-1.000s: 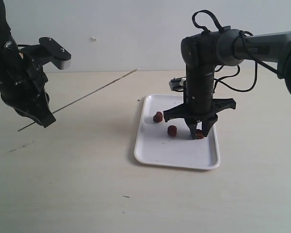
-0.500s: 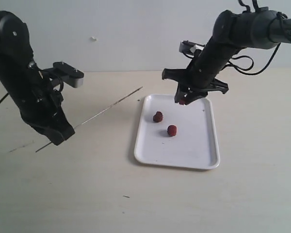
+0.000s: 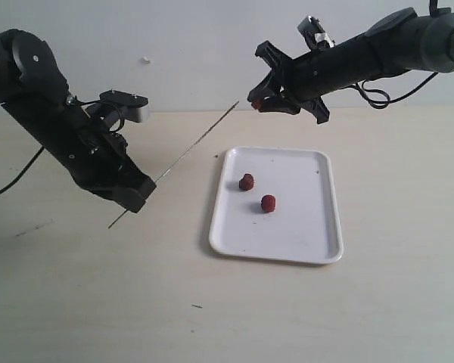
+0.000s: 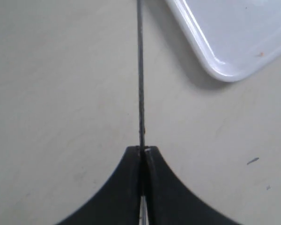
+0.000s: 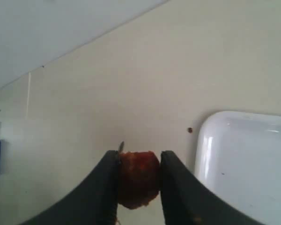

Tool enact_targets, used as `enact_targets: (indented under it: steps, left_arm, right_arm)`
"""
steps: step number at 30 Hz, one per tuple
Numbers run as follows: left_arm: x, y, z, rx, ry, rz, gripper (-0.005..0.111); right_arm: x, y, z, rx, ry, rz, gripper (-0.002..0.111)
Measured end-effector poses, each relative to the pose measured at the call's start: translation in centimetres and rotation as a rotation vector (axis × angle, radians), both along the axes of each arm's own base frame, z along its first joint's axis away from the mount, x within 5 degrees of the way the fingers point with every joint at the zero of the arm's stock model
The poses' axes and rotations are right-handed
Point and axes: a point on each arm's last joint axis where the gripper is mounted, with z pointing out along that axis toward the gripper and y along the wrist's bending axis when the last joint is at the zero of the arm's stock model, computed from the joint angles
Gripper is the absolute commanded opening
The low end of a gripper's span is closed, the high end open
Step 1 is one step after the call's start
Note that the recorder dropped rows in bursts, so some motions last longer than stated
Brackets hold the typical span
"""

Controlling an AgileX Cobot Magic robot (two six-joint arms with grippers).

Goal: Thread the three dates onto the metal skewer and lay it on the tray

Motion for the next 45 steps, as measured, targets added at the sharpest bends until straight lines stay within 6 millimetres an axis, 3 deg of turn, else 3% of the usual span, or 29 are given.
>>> enact_targets:
  steps: [17, 25, 45]
  left_arm:
    - [0.0, -0.6, -0.4, -0.067, 0.034, 0.009, 0.000]
    - [-0.8, -2.2, -0.3, -0.087, 0.027, -0.055, 0.000]
    - [-0.5, -2.3, -0.2, -0.111, 0.028, 0.024, 0.000]
  right_arm:
    - [0.7, -0.7, 0.2, -0.008, -0.058, -0.074, 0.030]
    - [0.7, -0.7, 0.3, -0.008, -0.062, -0.076, 0.030]
    - [0.7, -0.6, 0.3, -0.006, -0.058, -0.063, 0.030]
